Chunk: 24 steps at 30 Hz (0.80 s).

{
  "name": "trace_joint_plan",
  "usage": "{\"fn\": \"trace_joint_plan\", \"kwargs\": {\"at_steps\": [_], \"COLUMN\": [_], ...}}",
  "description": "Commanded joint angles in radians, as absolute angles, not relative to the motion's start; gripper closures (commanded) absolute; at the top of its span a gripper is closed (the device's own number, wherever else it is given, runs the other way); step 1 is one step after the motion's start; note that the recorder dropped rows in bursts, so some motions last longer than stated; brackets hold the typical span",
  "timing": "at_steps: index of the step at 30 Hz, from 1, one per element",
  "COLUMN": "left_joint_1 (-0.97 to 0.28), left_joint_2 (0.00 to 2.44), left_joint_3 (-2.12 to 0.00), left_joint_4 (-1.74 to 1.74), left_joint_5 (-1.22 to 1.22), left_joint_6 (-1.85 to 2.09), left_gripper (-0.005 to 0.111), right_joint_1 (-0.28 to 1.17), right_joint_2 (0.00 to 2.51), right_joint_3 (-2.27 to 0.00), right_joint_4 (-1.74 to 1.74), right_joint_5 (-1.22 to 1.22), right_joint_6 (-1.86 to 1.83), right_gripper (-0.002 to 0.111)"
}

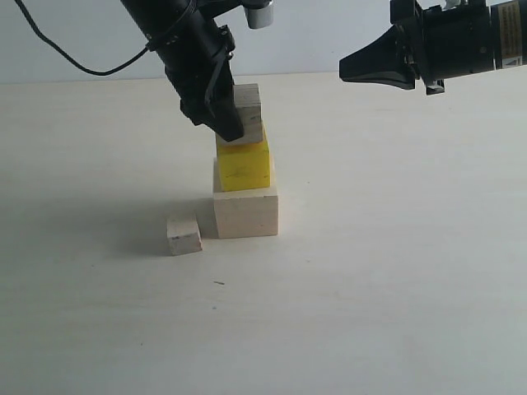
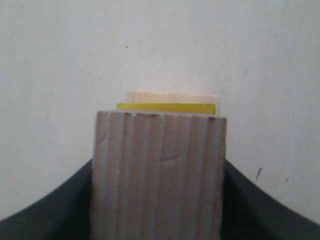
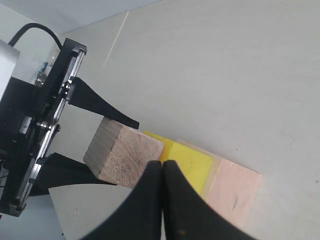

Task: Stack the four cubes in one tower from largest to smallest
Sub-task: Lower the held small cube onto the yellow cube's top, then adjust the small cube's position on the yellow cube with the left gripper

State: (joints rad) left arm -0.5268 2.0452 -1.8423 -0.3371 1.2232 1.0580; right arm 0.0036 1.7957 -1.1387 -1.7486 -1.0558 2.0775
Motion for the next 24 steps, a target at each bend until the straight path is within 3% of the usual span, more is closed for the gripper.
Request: {"fn": "trace_joint_plan", "kwargs": {"at_steps": [1, 13, 24], "left_joint_1": [-0.525, -0.525, -0.525], "left_joint_2": [2.048, 2.048, 2.048], "left_joint_3": [-1.842, -1.834, -1.789], "left_joint_4": [-0.355, -0.382, -0.370], "left_joint_5": [1.221, 1.221, 1.221], "left_joint_6": [1.043, 1.038, 1.038], "left_gripper": [0.061, 0.049, 0.049], "right_joint_1": [0.000, 0.000, 0.000], "right_joint_2": [1.794, 1.794, 1.794], "right_joint_3": [-1.141, -1.141, -1.141], "right_joint_4": [-1.744, -1.744, -1.744], "right_joint_5": [-1.066, -1.068, -1.068], "right_joint_6": [2.069, 2.069, 2.069], "right_gripper": [0.108, 0.108, 0.108]}}
